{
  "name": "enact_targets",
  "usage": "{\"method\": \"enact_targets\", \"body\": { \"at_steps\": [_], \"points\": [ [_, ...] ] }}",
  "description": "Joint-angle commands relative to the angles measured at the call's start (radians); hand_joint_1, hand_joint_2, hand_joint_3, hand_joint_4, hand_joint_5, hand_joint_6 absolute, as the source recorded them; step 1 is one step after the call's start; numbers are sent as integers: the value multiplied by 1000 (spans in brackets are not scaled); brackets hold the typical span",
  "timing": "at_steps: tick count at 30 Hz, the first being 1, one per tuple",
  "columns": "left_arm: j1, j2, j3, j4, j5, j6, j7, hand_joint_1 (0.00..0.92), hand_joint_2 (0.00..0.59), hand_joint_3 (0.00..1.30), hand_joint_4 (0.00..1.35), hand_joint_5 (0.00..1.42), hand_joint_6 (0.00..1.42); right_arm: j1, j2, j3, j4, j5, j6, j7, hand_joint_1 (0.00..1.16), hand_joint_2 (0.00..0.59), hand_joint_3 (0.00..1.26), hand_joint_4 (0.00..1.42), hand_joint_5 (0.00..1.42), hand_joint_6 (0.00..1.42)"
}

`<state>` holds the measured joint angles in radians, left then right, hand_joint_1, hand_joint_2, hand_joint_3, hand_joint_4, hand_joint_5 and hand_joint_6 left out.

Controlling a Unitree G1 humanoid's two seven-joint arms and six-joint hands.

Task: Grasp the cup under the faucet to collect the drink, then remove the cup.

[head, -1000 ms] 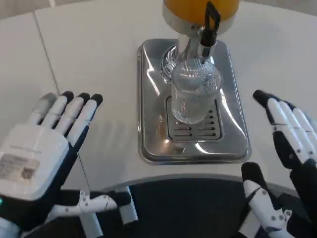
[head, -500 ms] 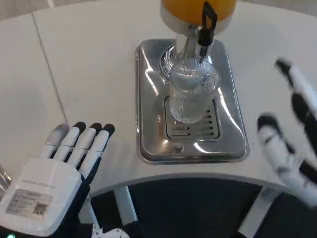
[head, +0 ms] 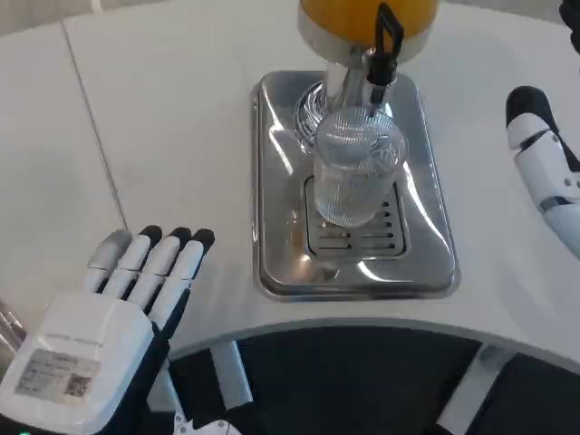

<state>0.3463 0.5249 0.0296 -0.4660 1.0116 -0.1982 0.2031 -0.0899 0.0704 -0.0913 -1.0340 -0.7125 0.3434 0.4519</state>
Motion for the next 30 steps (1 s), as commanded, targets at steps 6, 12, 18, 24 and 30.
{"method": "enact_targets", "body": {
  "at_steps": [6,12,18,24,30],
  "points": [
    [12,-9,-15,-16,2,-7,-17,16,16,0,0,0,11,-43,-18,-11,-13,21,69,-7,182,497,0,0,0,0],
    [14,-12,-18,-18,6,-2,-26,16,17,0,0,0,11,-105,-28,0,35,62,145,-44,176,491,0,0,0,0],
    [19,-15,-15,-19,8,5,-33,16,20,0,0,0,12,-172,-59,-7,102,119,186,-77,169,483,0,0,0,0],
    [17,-21,-19,-14,11,10,-36,12,23,0,0,0,12,-218,-151,-45,179,218,160,-81,163,477,0,0,0,0],
    [15,-27,-25,-12,15,14,-41,8,24,0,0,0,12,-222,-225,-62,215,303,95,-114,160,474,0,0,0,0]
  ]
}}
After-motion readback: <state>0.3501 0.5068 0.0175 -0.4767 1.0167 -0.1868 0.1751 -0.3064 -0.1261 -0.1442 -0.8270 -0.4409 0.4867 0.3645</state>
